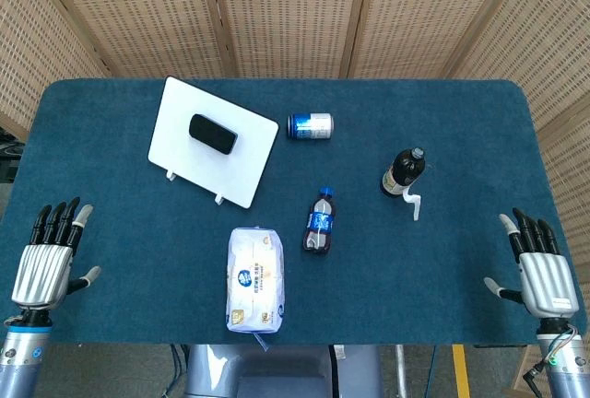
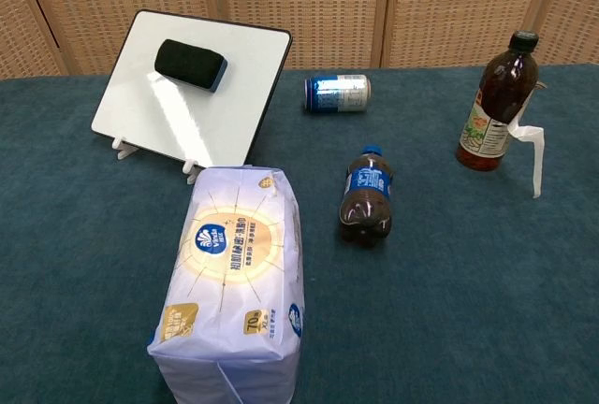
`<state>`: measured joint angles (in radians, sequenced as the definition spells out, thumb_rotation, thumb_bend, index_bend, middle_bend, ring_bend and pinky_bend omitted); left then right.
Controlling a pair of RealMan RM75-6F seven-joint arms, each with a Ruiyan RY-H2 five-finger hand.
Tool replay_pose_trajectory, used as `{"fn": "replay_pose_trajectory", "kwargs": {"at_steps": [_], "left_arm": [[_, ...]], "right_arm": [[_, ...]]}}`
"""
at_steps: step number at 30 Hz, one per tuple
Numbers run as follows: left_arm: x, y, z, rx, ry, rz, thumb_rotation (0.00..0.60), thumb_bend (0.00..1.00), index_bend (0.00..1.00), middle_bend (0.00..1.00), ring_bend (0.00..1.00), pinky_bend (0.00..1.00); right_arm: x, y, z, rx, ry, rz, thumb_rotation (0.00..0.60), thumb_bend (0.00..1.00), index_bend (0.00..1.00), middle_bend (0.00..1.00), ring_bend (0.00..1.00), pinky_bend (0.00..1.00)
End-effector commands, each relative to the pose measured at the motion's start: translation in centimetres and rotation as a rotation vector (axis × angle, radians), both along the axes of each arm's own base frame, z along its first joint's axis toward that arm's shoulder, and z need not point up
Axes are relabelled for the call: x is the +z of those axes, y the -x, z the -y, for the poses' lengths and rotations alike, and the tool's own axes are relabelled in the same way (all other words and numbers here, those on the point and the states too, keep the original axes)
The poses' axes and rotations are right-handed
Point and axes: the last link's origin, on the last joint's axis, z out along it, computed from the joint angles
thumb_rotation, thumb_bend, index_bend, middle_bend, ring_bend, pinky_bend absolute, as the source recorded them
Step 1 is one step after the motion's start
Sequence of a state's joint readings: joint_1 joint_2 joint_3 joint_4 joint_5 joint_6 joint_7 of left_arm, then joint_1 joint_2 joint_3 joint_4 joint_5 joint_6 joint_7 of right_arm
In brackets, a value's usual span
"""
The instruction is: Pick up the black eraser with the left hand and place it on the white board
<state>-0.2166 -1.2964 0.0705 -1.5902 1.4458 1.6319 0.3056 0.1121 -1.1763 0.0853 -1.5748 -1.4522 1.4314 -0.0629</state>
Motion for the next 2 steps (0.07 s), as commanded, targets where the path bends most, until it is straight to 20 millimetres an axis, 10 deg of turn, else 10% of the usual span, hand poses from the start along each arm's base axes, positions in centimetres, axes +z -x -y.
{"fn": "replay_pose_trajectory", "kwargs": {"at_steps": [1,2], "left_arm": [[0.37,0.33,0.1,0.013,-0.017,0.004,0.6,0.02,0.0,0.0,0.0,0.0],[0.44,0.37,0.09,0.016,-0.02,0.006,0.6,0.02,0.0,0.0,0.0,0.0]], "right_arm": [[-0.34,-0.19,0.04,0.01,-0.012,-0.001,0.6,0.0,0.0,0.0,0.0,0.0],[-0.41,-0.2,0.04,0.011,-0.015,-0.002,0.6,0.0,0.0,0.0,0.0,0.0]]}}
